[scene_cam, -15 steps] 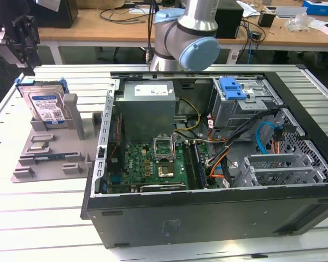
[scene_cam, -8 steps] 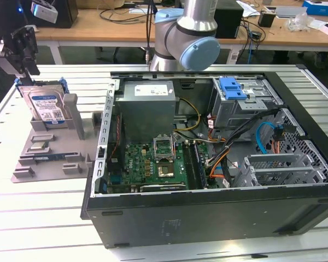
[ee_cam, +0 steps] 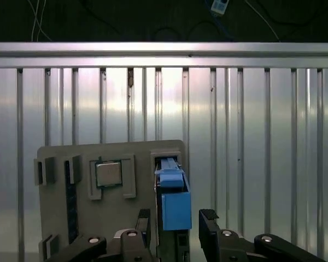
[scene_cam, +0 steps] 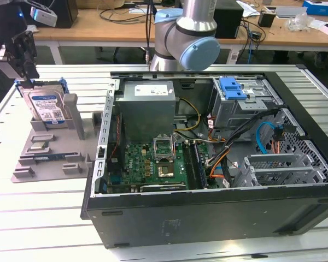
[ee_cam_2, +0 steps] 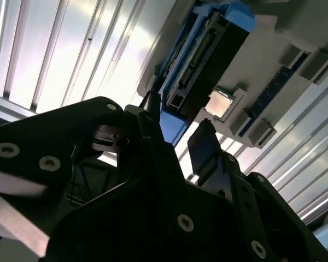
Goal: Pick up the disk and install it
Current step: 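Pick up the disk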
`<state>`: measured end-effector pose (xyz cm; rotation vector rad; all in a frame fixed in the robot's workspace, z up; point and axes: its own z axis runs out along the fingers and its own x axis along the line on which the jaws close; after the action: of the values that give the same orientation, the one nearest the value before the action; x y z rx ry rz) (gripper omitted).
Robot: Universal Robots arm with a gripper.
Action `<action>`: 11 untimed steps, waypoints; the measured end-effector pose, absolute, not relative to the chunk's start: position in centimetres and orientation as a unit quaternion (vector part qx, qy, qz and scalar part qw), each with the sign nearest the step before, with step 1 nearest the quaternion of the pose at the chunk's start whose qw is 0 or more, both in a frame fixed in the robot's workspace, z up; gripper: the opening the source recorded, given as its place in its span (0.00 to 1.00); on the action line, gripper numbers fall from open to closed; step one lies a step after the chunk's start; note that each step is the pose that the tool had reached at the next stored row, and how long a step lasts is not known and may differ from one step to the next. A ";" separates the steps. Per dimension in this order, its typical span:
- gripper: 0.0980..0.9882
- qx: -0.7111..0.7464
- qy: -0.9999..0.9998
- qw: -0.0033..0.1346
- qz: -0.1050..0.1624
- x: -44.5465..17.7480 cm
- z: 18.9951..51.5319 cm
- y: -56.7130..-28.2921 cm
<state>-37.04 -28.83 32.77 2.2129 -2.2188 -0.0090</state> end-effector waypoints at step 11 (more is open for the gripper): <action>0.43 0.712 -0.702 0.004 -0.003 -37.0 30.4 -28.8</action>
<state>-37.04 -28.77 30.45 2.2305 -2.2008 -0.0089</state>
